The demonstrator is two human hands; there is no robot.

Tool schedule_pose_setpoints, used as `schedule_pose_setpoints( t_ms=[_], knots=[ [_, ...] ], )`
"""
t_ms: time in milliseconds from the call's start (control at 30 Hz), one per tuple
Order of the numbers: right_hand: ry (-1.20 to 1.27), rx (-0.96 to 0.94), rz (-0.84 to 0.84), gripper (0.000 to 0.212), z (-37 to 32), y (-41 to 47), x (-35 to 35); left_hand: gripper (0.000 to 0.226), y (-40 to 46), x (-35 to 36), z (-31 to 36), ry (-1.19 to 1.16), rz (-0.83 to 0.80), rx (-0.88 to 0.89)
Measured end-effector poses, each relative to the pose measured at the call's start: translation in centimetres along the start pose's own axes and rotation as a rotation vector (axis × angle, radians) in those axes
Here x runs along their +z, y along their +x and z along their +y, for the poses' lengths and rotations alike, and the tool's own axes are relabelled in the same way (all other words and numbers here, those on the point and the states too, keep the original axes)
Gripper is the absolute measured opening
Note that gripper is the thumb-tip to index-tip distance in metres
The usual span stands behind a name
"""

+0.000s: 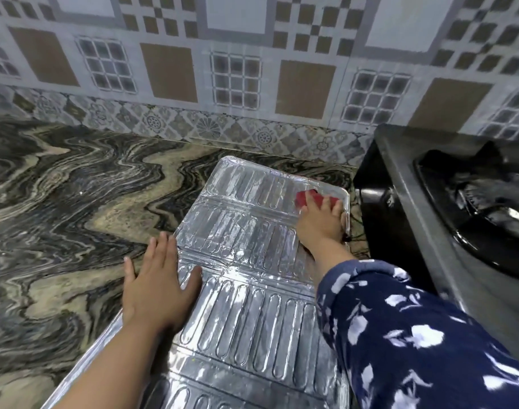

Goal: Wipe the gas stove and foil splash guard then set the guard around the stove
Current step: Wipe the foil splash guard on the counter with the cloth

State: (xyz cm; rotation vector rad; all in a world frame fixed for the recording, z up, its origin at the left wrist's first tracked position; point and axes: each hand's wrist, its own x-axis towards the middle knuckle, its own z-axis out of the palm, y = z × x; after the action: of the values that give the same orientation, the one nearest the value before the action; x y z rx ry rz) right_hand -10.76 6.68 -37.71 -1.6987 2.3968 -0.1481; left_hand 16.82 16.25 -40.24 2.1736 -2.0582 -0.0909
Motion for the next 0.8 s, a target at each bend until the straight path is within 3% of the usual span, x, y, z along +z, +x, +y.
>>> schedule_pose_setpoints(
  t_ms=[267, 433, 600, 800],
  knots=[
    [0.131, -0.381, -0.013, 0.048, -6.5, -5.2, 2.7, 0.079, 0.7, -0.2, -0.4, 0.025, -0.026, -0.001],
    [0.130, -0.514, -0.026, 0.049, -9.3, -5.4, 3.4, 0.082, 2.5, -0.5, -2.4, 0.075, -0.036, 0.021],
    [0.128, -0.639, -0.077, 0.046, -6.8, -8.7, 3.1, 0.082, 3.0, -0.5, -3.2, 0.094, -0.053, 0.075],
    [0.112, -0.613, -0.109, 0.046, -1.6, -13.3, 2.4, 0.083, 3.0, -0.8, -3.1, 0.064, -0.073, 0.089]
  ],
)
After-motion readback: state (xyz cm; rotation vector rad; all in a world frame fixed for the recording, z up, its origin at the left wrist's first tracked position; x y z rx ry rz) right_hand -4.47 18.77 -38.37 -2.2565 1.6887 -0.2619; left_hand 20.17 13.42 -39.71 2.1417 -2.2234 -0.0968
